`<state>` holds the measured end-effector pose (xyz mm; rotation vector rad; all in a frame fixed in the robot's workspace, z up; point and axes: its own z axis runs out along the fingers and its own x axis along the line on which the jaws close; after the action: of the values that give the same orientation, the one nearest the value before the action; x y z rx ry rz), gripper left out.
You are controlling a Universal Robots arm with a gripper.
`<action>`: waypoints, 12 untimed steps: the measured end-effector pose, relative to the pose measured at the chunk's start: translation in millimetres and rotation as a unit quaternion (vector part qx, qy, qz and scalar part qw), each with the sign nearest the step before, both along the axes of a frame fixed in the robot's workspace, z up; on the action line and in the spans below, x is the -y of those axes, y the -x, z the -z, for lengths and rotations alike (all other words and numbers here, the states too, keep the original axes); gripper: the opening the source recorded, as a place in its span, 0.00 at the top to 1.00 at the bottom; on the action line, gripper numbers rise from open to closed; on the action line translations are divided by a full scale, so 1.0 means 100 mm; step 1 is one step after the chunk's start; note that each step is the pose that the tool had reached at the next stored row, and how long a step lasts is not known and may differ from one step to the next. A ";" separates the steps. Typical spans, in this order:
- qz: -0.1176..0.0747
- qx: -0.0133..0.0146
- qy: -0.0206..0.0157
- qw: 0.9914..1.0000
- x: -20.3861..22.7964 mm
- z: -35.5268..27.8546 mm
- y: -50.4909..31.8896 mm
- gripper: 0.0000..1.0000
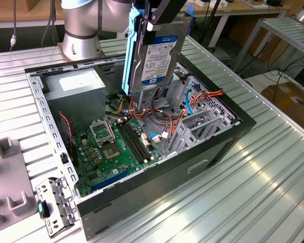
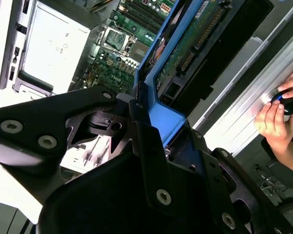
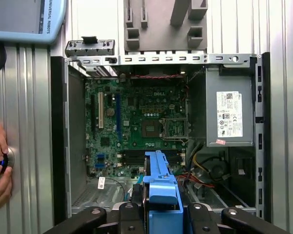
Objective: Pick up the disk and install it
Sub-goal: 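Insert the disk into the insertion slot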
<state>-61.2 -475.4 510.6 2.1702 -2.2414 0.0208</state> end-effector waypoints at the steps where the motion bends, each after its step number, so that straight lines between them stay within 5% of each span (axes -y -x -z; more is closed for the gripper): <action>1: 0.000 0.000 0.000 1.000 0.033 0.000 0.000 0.63; 6: 0.000 0.000 0.000 1.000 0.193 0.001 0.000 0.63; 8: 0.000 0.000 0.000 1.000 0.357 0.002 0.000 0.63; 10: 0.000 0.000 0.000 1.000 0.463 0.003 -0.002 0.63; 12: 0.000 0.000 0.000 1.000 0.478 0.004 -0.045 0.63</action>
<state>-56.7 -523.3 510.2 2.1703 -2.2415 0.0207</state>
